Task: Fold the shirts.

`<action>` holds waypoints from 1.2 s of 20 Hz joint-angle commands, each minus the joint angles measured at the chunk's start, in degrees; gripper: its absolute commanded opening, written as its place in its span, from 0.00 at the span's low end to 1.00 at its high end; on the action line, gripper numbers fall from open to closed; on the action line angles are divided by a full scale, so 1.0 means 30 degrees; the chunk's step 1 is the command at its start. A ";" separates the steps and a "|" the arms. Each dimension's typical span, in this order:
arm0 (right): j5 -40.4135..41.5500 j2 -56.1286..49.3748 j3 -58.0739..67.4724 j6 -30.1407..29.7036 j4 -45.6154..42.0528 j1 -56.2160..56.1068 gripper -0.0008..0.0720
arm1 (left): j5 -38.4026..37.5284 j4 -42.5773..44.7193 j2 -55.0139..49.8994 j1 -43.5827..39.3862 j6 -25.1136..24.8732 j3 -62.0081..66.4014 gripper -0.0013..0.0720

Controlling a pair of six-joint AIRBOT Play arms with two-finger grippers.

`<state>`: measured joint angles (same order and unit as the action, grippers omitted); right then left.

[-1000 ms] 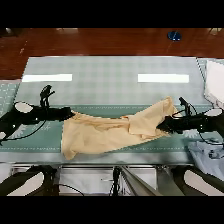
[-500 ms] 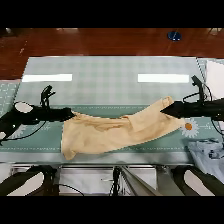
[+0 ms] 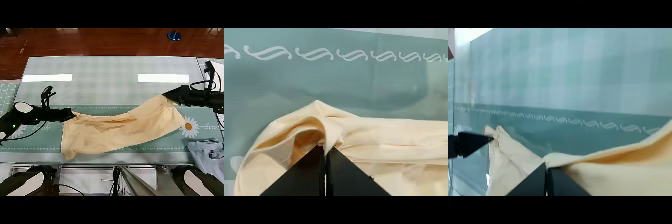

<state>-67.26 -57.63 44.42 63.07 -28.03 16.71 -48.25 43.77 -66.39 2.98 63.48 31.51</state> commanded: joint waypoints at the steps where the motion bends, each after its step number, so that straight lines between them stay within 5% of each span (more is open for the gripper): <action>1: 0.3191 0.0015 0.0051 0.0015 0.1894 -0.0015 0.05 | -0.0007 0.0000 -0.0007 -0.0007 -0.0007 0.0007 0.05; 5: 0.5683 -0.0576 0.0051 -0.0386 0.1887 -0.0015 0.06 | -0.0007 0.0000 -0.0007 -0.0007 -0.0007 0.0007 0.05; 7: 0.5741 -0.1450 0.0051 -0.0794 0.1894 -0.0015 0.56 | -0.0015 0.0000 -0.0007 -0.0007 -0.0007 0.0007 0.05; 8: 0.5705 -0.1836 0.0051 -0.0925 0.1894 -0.0007 0.63 | -0.0015 0.0000 -0.0007 -0.0007 -0.0007 0.0007 0.05; 14: 0.5792 -0.1902 0.1377 -0.0976 0.1100 0.1290 0.63 | -0.0146 0.0066 -0.0007 -0.0007 -0.0007 0.0015 0.05; 20: 0.5136 -0.1982 0.3577 0.2346 -0.7847 0.3337 0.63 | -0.0138 0.0117 -0.0007 -0.0007 -0.0015 0.0007 0.05; 24: 0.2645 -0.3818 0.3577 0.2433 -0.8386 0.3322 0.64 | -0.0146 0.0117 -0.0007 -0.0007 -0.0015 0.0007 0.05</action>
<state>-54.81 -65.98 54.54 68.64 -48.38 26.11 -48.75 44.10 -66.39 2.98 63.44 31.51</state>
